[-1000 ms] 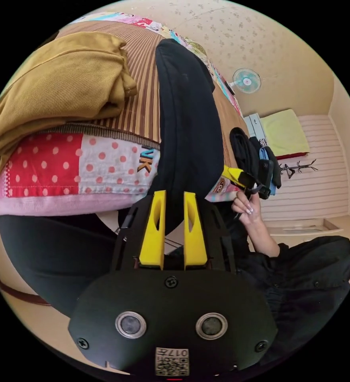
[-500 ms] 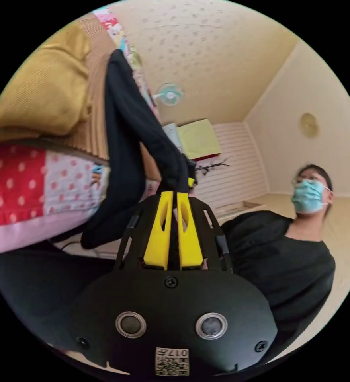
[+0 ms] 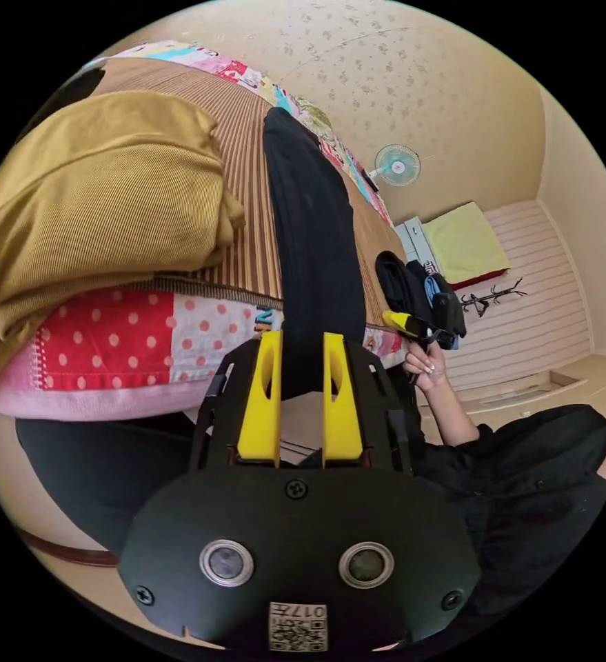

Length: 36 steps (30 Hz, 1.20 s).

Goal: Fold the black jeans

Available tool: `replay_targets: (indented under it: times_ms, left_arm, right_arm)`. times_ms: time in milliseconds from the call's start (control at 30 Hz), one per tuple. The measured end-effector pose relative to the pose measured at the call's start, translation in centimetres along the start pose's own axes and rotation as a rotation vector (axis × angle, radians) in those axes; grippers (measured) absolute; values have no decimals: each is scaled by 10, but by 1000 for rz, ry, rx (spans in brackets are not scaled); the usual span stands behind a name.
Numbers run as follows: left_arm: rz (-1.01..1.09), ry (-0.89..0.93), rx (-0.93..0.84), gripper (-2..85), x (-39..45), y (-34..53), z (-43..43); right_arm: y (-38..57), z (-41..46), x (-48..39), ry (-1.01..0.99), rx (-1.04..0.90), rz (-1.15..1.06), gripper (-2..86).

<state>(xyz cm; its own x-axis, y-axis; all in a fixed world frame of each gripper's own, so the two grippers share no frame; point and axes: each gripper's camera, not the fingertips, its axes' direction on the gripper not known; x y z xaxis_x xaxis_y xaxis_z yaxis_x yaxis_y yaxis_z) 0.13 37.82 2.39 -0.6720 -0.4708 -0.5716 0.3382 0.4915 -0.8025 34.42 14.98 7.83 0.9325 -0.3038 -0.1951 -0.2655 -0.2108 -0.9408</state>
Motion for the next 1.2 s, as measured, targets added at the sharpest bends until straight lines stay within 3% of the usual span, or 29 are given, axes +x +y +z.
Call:
replay_targets:
  times_ms: [167, 267, 333, 500, 700, 900, 1033, 1200]
  left_arm:
    - [-8, 44, -37, 131, -15, -11, 30]
    - [-12, 114, -60, 101, -23, -11, 34]
    - [-11, 218, -140, 78, -26, -11, 53]
    - [118, 108, -180, 54, 9, -8, 60]
    - [215, 84, -378, 88, 42, -10, 112]
    - [94, 188, -164, 123, 12, -8, 86]
    - [49, 245, 27, 106, -5, -5, 59]
    - [50, 270, -66, 109, -9, -10, 90]
  right_arm:
    - [-4, 38, 19, 14, -135, 57, 84]
    - [7, 65, 26, -39, -192, 41, 72]
    - [13, 78, 18, 27, -218, -9, 56]
    - [19, 62, 25, -28, -249, -48, 33]
    - [35, 28, 37, 123, -328, -78, 28]
    - [42, -33, 64, -11, -77, 3, 46]
    - [36, -33, 84, -14, -78, 62, 94]
    - [38, -15, 92, -55, -22, 67, 89]
